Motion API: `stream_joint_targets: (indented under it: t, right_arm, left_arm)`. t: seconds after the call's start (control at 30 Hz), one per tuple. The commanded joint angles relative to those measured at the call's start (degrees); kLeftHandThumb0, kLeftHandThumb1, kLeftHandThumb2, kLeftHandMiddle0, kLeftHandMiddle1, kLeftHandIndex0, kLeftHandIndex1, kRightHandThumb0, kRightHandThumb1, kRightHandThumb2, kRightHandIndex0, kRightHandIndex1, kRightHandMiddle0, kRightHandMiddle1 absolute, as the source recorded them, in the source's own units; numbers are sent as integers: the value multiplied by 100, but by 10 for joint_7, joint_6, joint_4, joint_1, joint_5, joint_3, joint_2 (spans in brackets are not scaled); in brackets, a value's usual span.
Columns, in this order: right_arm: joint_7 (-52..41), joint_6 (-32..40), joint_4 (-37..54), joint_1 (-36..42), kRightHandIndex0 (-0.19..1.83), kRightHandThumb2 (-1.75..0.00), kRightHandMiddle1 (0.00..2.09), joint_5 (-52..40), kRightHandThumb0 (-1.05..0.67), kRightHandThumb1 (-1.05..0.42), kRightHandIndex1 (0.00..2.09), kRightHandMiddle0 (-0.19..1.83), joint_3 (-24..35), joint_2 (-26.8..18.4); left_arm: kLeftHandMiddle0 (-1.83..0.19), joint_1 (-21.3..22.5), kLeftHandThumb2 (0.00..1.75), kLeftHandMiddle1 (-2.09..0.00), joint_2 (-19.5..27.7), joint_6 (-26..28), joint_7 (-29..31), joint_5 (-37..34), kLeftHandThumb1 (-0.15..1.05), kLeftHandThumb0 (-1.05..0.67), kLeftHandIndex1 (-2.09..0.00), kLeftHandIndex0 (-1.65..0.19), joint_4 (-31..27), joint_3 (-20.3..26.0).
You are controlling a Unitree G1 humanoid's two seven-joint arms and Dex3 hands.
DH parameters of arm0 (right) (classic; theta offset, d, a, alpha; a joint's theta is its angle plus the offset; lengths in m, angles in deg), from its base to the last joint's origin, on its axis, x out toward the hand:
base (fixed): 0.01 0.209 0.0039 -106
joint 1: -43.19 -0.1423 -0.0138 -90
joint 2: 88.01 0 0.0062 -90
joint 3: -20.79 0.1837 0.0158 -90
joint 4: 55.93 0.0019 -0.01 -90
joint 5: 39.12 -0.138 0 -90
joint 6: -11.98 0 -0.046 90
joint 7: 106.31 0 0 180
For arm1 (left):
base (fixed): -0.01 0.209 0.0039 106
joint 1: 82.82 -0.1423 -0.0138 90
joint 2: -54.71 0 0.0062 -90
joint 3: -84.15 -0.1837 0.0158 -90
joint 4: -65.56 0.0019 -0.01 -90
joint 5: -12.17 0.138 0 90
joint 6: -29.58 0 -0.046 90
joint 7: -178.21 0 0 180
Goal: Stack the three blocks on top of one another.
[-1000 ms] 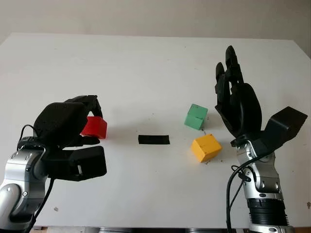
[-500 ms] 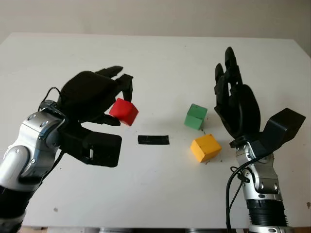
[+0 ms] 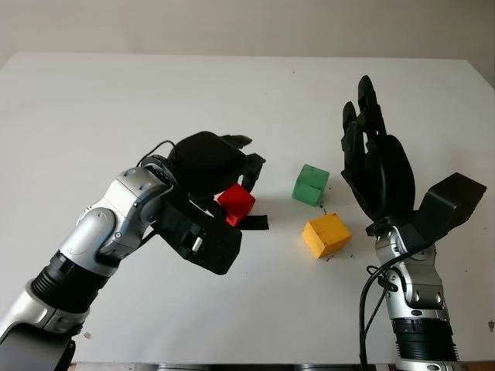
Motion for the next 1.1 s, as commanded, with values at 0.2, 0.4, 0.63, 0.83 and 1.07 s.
stream_joint_targets:
  t: [0.2,0.4,0.63,0.83,1.07]
  right_arm:
    - [1,-10,-4,-3,-19,-59,0,-1,-77,-105,0,-19,1,4]
    - [2,-14,-10,-4,-19,-59,0,1,-78,-105,0,-19,1,6]
    - [1,-11,-6,-2,-19,-59,0,-2,-77,-105,0,-19,2,5]
    - [1,-11,-7,-1,-19,-59,0,0,-78,-105,0,-19,2,5]
    - [0,-13,-8,1,-19,-58,0,0,-79,-105,0,-19,2,5]
  left_arm:
    - [-19,6,5,-6,-8,-9,46,-43,88,-38,-168,-28,8,-6]
    - [-18,6,6,-5,-4,-2,60,-64,88,-39,-170,-32,3,-3]
    - [-3,-3,5,-2,11,-16,31,-31,87,-46,-149,-10,-2,-8]
    - [19,-14,6,0,18,-27,11,-9,85,-61,-12,2,-7,-3]
    - [19,-23,6,0,21,-33,-5,-12,86,-60,-4,11,-11,3]
